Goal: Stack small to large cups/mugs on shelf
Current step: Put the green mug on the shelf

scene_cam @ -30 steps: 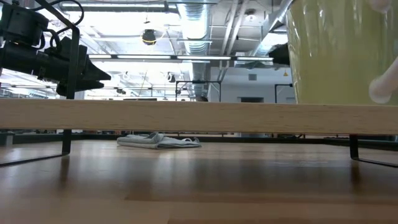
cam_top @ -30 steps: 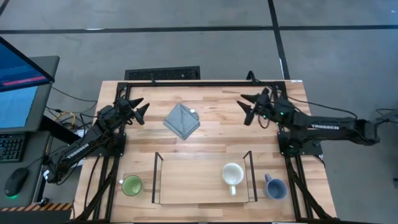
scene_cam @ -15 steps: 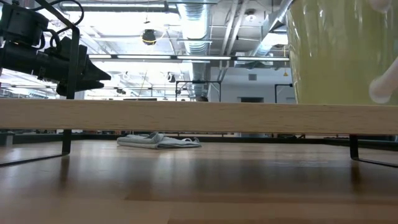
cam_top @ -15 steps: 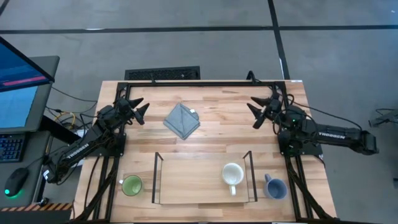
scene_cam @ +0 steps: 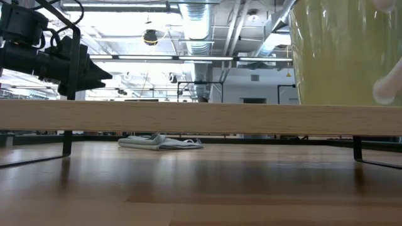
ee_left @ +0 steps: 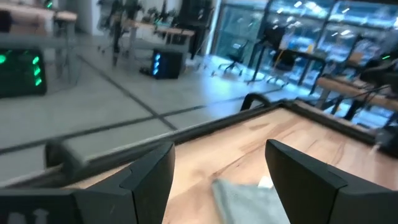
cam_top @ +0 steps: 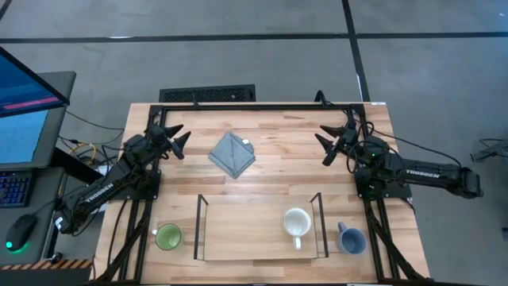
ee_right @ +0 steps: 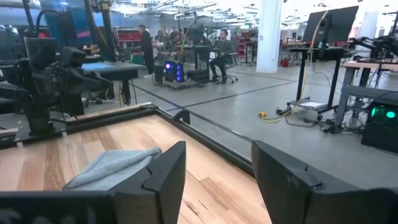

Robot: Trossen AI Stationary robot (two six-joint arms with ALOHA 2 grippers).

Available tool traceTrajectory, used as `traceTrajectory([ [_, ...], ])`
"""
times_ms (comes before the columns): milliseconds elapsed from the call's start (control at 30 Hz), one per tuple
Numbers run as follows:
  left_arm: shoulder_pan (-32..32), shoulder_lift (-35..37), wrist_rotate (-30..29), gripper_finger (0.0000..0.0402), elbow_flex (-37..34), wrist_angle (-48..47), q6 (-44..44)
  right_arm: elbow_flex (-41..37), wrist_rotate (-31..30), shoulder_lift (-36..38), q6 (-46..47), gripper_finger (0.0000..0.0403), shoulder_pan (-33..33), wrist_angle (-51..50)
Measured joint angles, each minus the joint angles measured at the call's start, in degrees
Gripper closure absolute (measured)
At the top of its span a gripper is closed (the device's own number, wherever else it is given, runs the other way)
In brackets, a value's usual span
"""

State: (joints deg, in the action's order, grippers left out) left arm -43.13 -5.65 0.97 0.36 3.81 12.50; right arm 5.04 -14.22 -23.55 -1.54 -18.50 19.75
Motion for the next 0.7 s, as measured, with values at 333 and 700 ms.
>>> traceTrajectory([
  [333,0.0,0.0,2.2,0.0159,1.8,3.8,-7.0,0.0,-0.6,0.0,-0.4,0.0198,0.0,-0.2],
  [700,2.0,0.0,32.1,0.0159,3.0,6.0,-2.8,0.0,-1.3,0.0,-0.6,0.0198,0.0,-1.7],
])
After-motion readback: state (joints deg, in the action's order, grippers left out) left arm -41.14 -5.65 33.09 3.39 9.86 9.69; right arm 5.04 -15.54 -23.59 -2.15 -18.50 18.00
